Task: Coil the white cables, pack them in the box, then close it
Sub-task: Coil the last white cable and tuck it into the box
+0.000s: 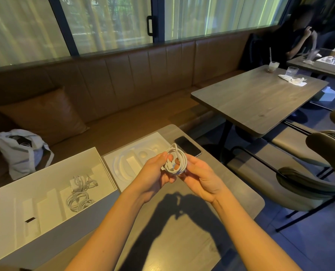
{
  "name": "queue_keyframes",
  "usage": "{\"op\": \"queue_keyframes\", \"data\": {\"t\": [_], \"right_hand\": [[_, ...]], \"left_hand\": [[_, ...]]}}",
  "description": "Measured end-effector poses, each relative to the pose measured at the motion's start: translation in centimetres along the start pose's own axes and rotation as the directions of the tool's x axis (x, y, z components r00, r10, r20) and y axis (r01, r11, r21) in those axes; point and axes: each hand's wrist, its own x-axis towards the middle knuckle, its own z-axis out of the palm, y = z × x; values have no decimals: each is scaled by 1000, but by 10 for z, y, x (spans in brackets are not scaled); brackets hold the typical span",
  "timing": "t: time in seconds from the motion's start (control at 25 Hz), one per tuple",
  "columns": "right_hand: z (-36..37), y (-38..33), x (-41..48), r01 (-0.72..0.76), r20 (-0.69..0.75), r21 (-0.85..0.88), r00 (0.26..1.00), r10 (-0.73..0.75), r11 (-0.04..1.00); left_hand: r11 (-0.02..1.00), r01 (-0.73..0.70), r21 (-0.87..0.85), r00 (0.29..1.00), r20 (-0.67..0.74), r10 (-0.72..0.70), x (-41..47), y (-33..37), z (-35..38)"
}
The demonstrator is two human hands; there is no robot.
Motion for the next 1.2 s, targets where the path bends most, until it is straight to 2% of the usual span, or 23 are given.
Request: {"op": "queue_keyframes", "data": {"t": [0.16, 0.32, 0.44, 0.52, 0.6, 0.64, 0.76, 0.8, 0.96, 1.2], "right_hand": [[-5, 3, 4, -25, 73, -9, 997, 26, 1000], [-6, -2, 4, -65, 108, -88, 991, 74, 994], [1, -10, 4, -89, 42, -354, 993, 112, 931], [9, -16, 10, -110, -44, -596, 994, 105, 795], [19, -17, 19, -118, -106, -699, 993, 61, 705], [25, -16, 24, -119, -134, -702, 990, 34, 702], [44, 2, 42, -148, -183, -550, 982, 54, 822], [51, 11, 50, -165, -185, -561, 980, 71, 811], [87, 58, 85, -163, -162, -755, 985, 61, 635], [138, 135, 148, -70, -26, -924, 993, 119, 377]], "left_hand": [[999, 41, -6, 998, 54, -40, -3, 4, -6], [997, 70, -30, 997, 22, -70, -1, 11, -20], [997, 69, -20, 997, -18, -70, 3, 8, -28], [998, 46, -32, 996, -70, -48, 6, 5, -32], [1000, -10, 3, 992, -125, 10, 7, 3, -38], [999, -43, 19, 988, -145, 45, 6, 2, -41], [996, -89, -16, 965, -249, 82, -4, -5, -62], [996, -91, -23, 951, -298, 80, -8, -9, -72], [997, -83, -6, 864, -499, 69, -24, -22, -126], [995, 14, 94, 650, -757, 62, -49, -30, -219]]}}
